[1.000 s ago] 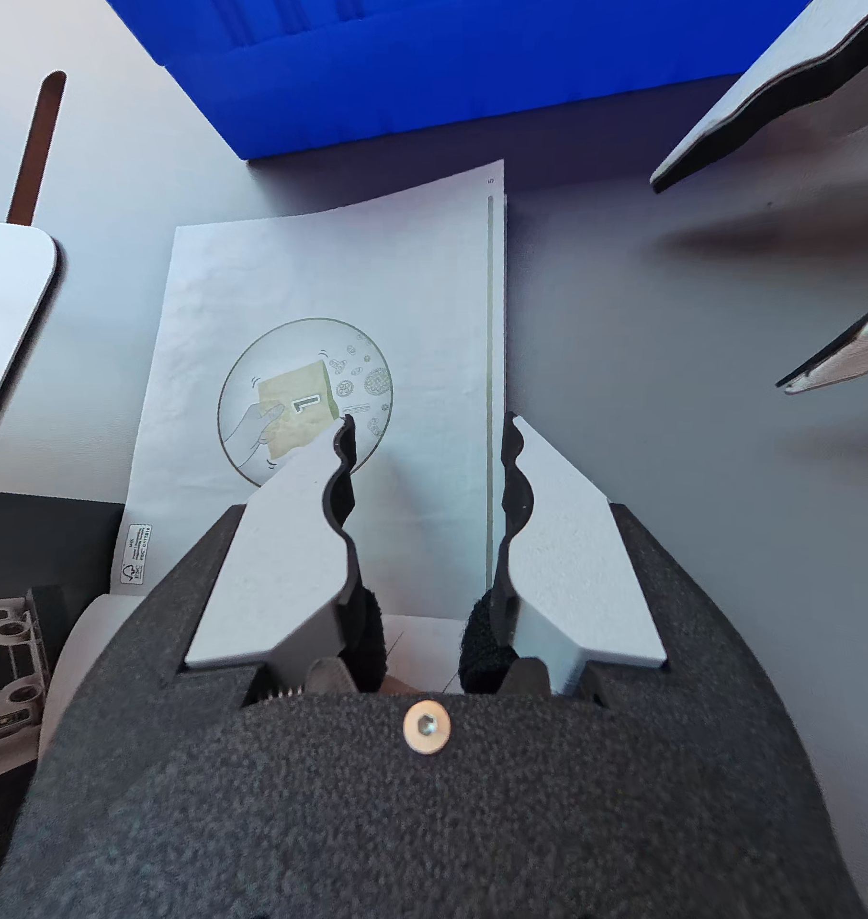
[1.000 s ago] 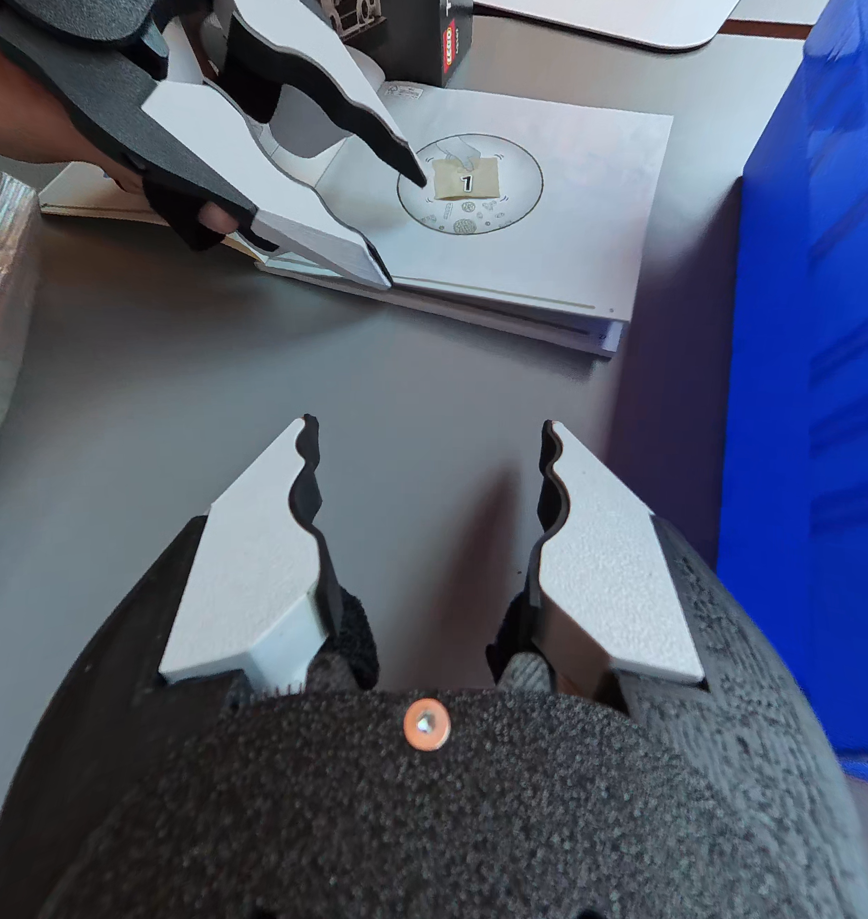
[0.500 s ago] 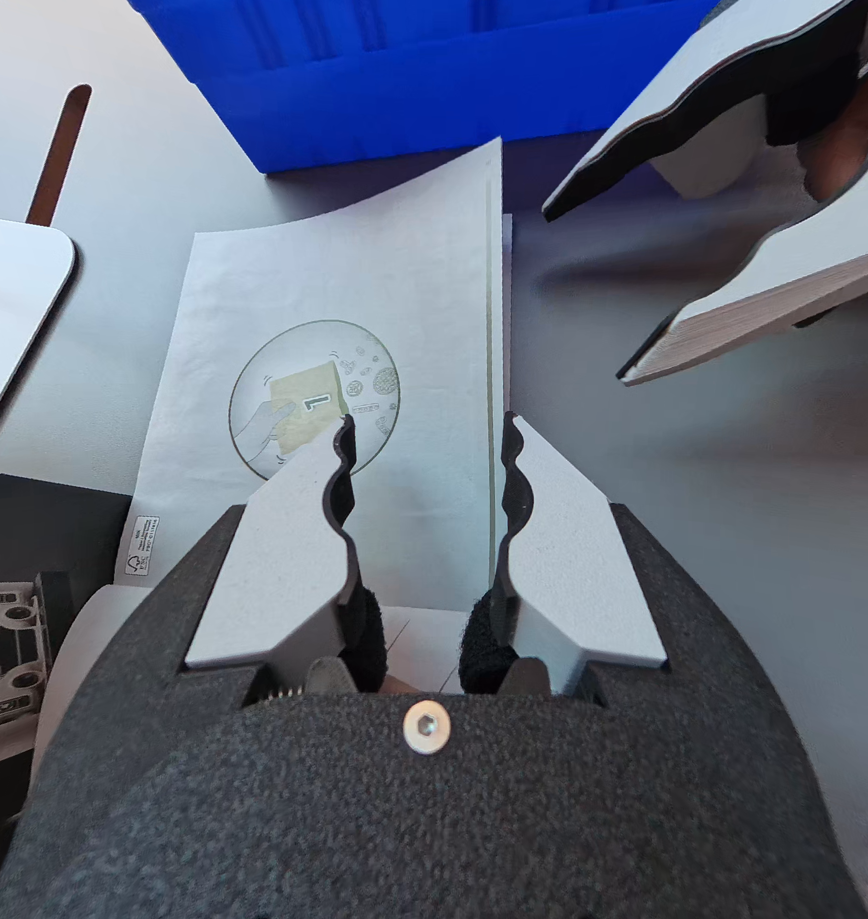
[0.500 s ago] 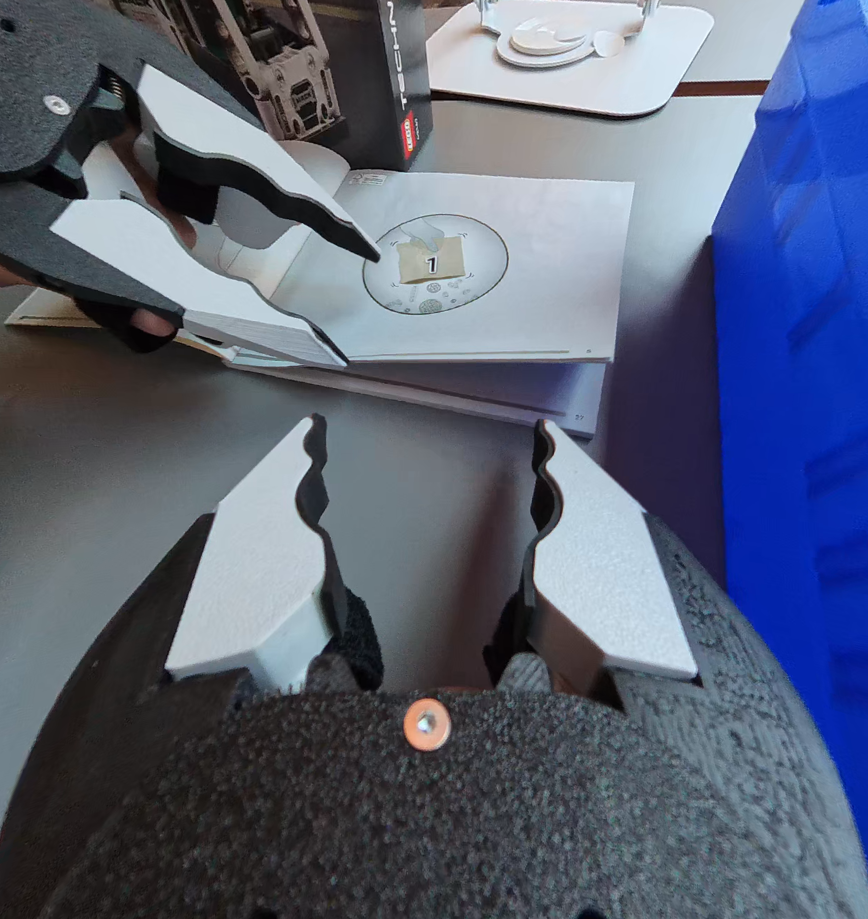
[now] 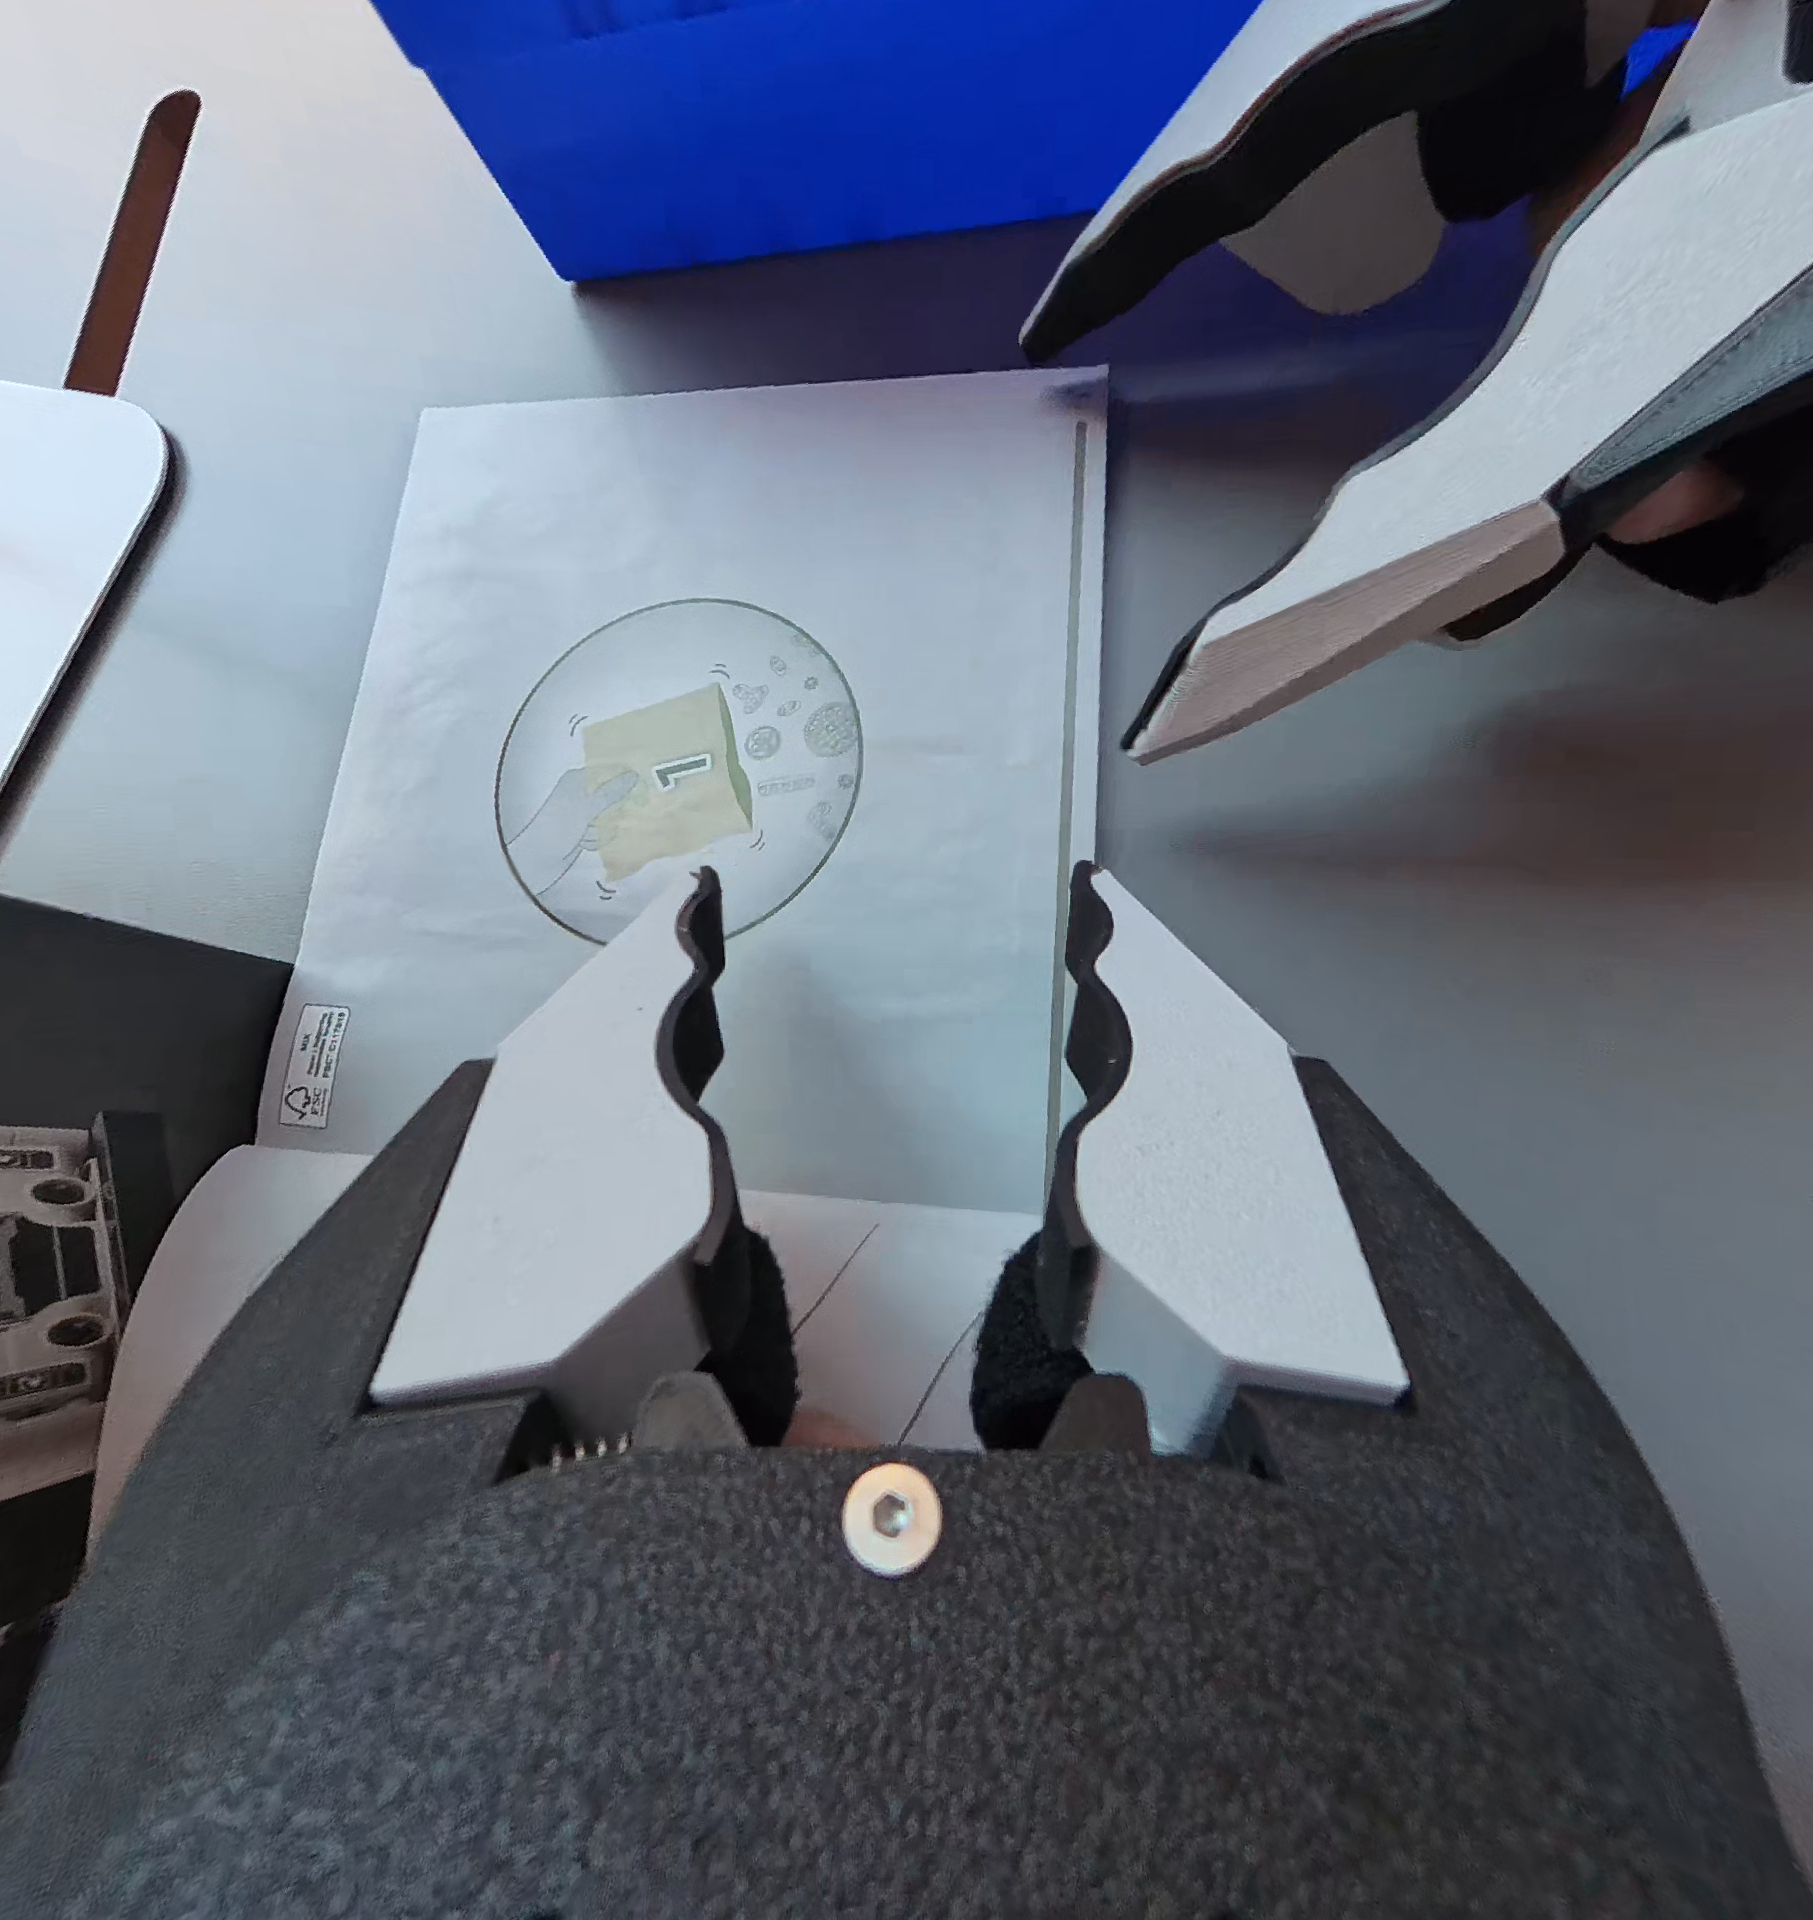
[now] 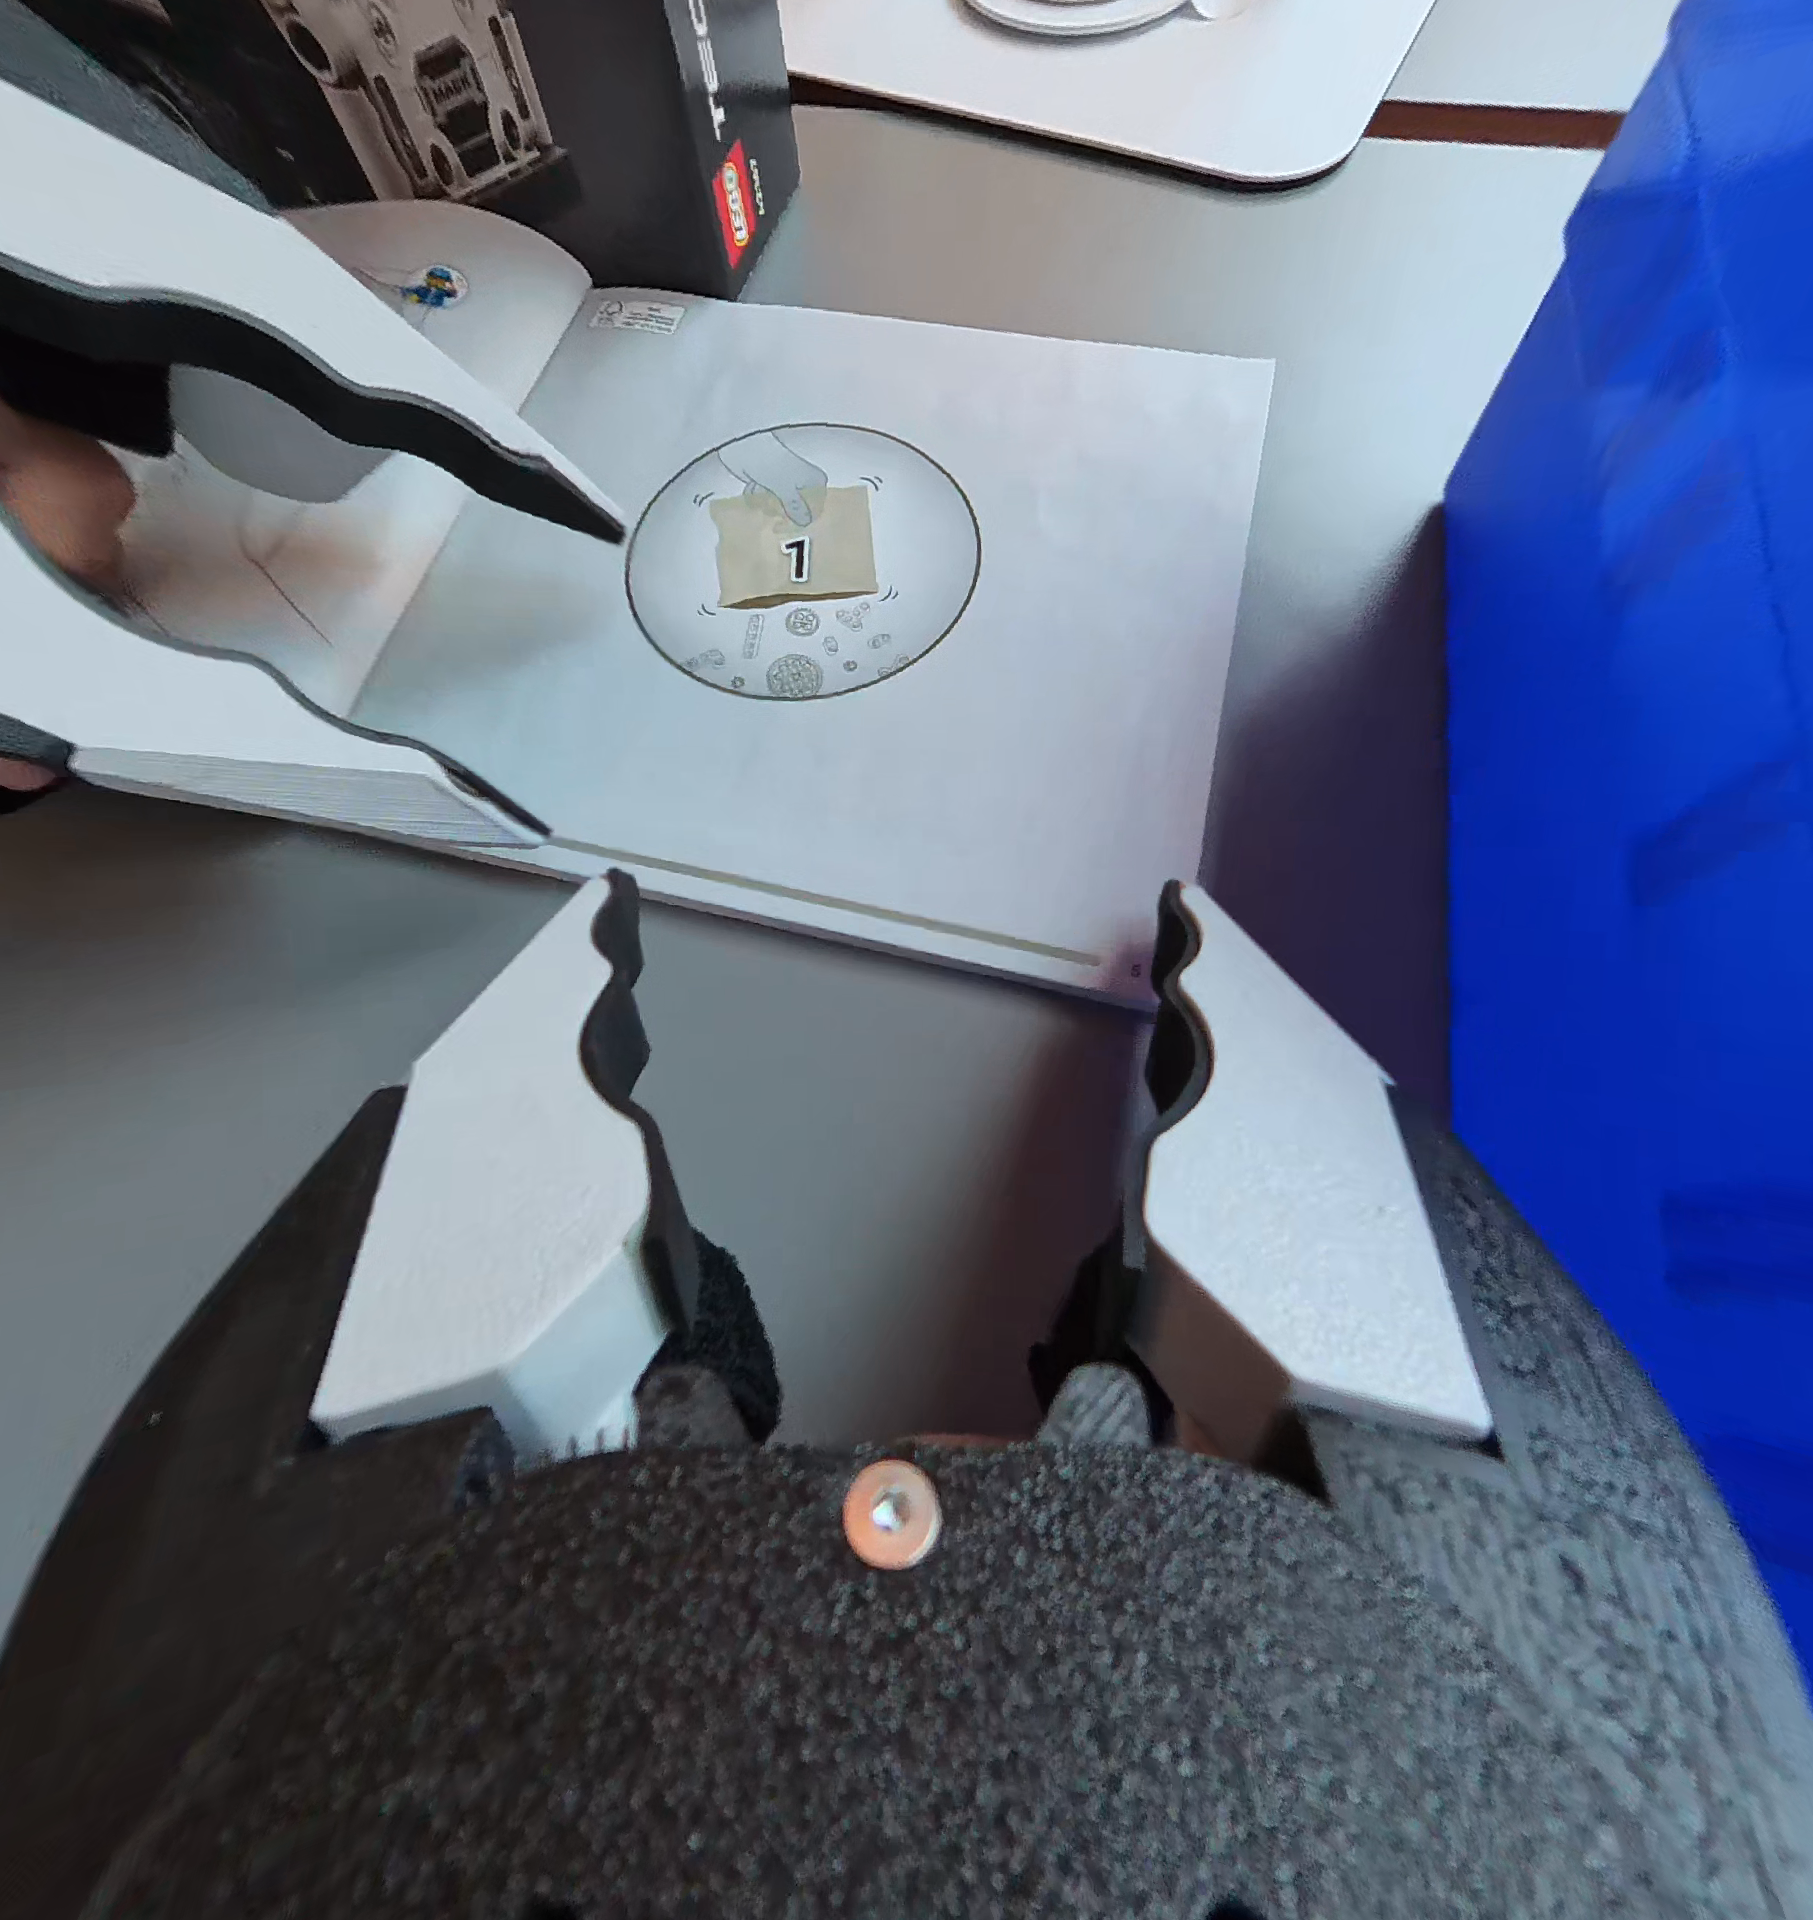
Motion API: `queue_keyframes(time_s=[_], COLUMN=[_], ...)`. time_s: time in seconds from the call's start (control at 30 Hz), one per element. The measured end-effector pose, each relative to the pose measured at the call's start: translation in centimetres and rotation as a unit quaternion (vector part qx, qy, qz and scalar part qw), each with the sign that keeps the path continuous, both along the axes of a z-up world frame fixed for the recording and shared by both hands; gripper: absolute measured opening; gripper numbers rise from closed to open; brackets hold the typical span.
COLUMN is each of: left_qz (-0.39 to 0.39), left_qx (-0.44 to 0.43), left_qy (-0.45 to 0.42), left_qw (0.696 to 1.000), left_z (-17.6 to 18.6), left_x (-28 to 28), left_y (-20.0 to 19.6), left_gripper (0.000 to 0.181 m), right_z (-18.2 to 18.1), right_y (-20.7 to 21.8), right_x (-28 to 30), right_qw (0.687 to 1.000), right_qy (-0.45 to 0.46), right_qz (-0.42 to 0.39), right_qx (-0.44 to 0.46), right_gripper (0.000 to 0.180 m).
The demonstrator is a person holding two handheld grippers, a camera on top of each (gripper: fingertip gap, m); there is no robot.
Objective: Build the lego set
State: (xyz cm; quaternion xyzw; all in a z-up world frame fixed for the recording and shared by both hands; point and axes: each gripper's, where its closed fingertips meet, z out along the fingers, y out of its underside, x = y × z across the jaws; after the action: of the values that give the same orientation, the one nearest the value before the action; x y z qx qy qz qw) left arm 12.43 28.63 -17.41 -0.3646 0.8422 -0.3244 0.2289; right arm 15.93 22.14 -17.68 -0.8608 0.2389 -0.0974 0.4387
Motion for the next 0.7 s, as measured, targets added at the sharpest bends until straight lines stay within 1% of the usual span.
queue_keyframes(time_s=[0.03,0.1,0.2,0.27,0.4,0.7], left_qz=[0.008,0.03,0.051,0.052,0.051,0.045], left_qx=[0.0,-0.016,-0.059,-0.063,-0.061,-0.057], left_qy=[0.003,0.018,0.032,0.023,0.012,0.005], left_qw=[1.0,0.999,0.996,0.996,0.997,0.997], left_z=[-0.2,-0.6,-1.0,-1.3,-1.2,-1.2], left_x=[-0.1,-0.6,-1.5,-1.9,-2.0,-2.1], left_y=[0.6,1.9,3.0,3.0,2.9,2.8], left_gripper=[0.068,0.074,0.081,0.082,0.079,0.075], right_z=[-0.2,-0.6,0.1,0.3,-1.5,-0.9], right_y=[0.1,0.3,1.2,1.0,1.2,0.9], right_x=[0.6,1.6,1.5,2.2,1.8,1.5], right_qw=[1.0,0.997,0.999,0.999,0.999,0.999], right_qy=[-0.019,-0.051,-0.034,-0.038,0.02,0.001], right_qz=[-0.005,-0.011,-0.013,-0.029,-0.014,-0.014], right_qx=[-0.018,-0.058,-0.036,-0.025,-0.045,-0.049], right_gripper=[0.098,0.102,0.107,0.107,0.109,0.104])
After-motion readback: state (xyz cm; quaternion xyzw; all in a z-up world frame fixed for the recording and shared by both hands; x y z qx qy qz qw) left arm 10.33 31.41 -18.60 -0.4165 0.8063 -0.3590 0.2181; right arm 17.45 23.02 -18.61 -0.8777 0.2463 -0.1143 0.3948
